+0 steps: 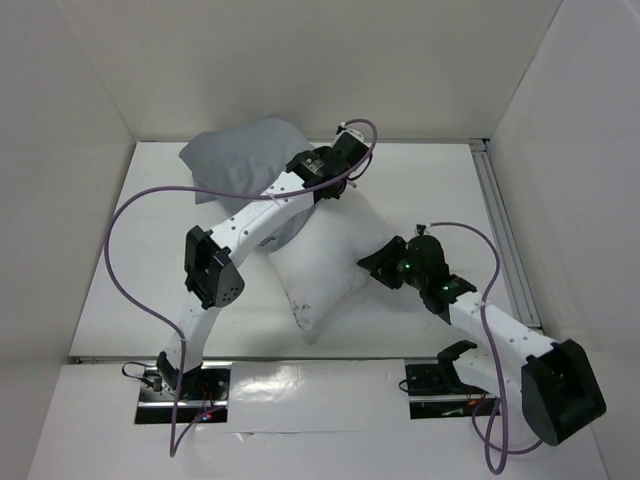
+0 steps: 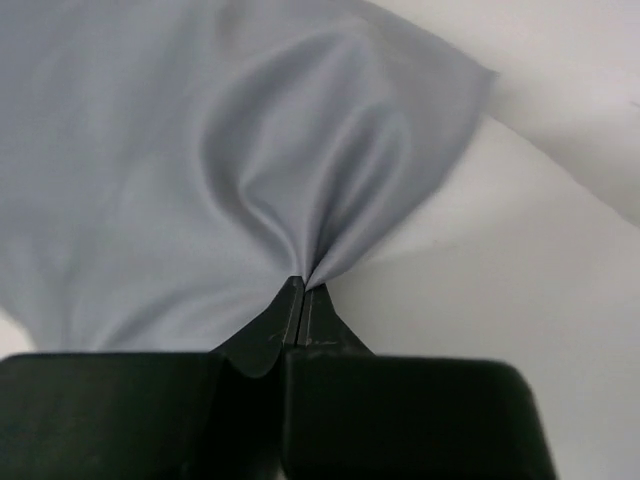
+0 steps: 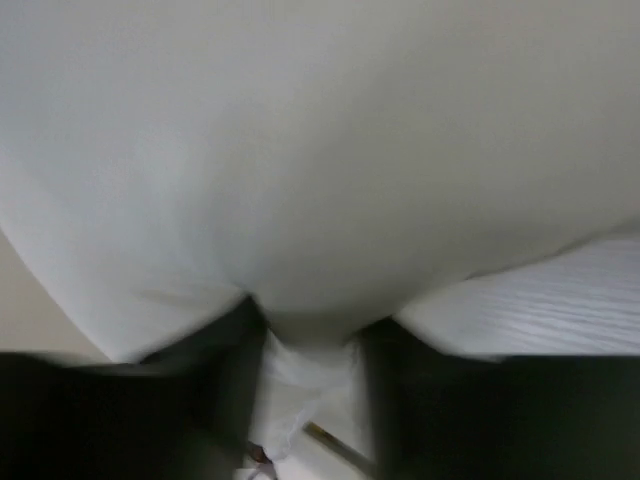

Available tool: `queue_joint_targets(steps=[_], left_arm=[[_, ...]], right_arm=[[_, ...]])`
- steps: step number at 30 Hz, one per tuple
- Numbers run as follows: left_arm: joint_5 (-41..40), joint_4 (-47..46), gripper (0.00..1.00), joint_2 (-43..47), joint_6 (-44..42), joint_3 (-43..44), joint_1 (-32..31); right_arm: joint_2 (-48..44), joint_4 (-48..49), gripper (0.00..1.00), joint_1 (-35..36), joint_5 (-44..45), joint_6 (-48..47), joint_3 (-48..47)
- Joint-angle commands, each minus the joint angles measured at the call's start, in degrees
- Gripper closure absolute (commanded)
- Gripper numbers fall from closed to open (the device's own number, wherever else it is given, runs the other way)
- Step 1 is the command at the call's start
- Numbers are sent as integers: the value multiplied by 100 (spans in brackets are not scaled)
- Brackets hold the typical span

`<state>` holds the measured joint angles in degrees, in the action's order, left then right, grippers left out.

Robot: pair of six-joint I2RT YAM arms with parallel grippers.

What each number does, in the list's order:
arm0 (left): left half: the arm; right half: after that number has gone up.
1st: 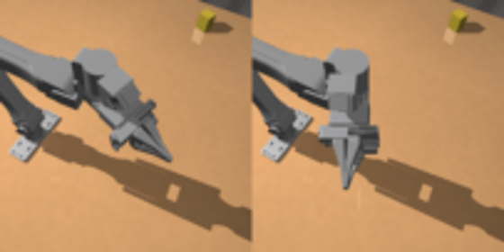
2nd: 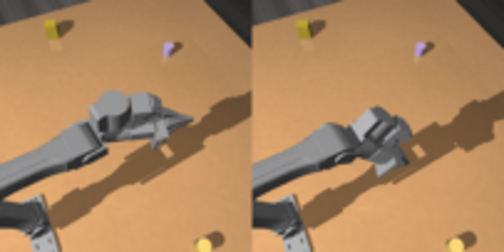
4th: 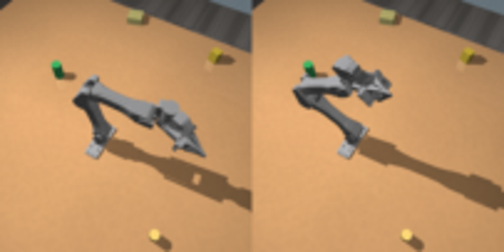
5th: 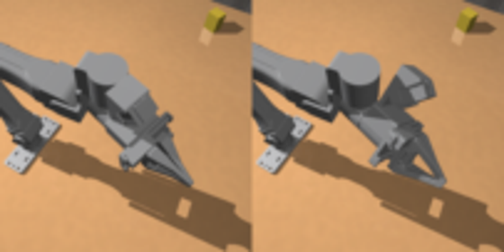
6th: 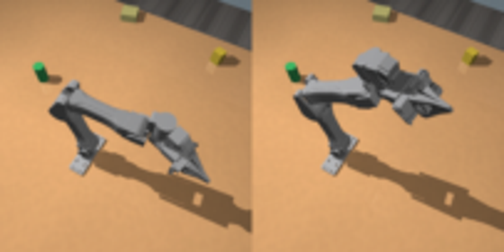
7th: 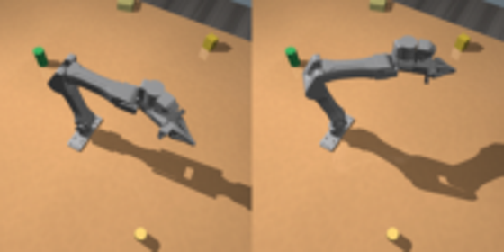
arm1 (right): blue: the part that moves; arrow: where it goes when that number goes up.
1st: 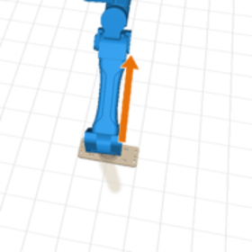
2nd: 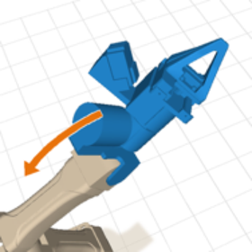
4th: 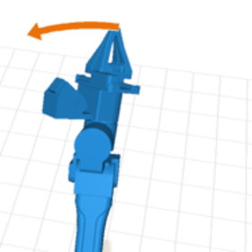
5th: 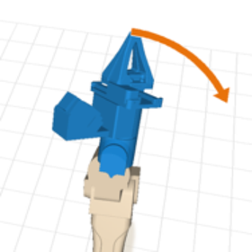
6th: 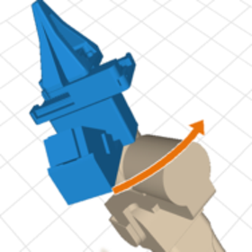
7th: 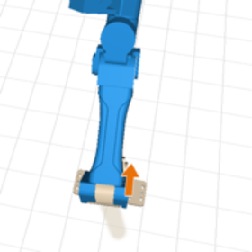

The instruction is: Put the pillow into the pillowcase

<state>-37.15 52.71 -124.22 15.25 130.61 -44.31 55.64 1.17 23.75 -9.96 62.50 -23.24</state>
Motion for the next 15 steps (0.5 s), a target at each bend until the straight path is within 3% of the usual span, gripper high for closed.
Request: queue_joint_targets(steps=[1, 3, 4, 7, 10, 15], left_arm=[[1482, -41, 100, 433, -21, 229, -50], [2558, -190, 100, 732, -22, 228, -199], [3694, -191, 100, 837, 31, 350, -270], [5334, -506, 100, 1277, 417, 632, -612], [5893, -1251, 100, 1742, 909, 353, -754], [5947, -1474, 100, 1560, 1357, -228, -430]], right_arm=[[596, 1016, 74, 244, 644, -711, -686], [1052, 1174, 100, 244, 287, -1090, -1241], [1141, 1175, 100, 244, 171, -1178, -1888], [1143, 1175, 100, 244, 20, -1302, -2630], [1072, 1097, 100, 385, 142, -1232, -2958], [1133, 1254, 100, 246, 485, -950, -2187]])
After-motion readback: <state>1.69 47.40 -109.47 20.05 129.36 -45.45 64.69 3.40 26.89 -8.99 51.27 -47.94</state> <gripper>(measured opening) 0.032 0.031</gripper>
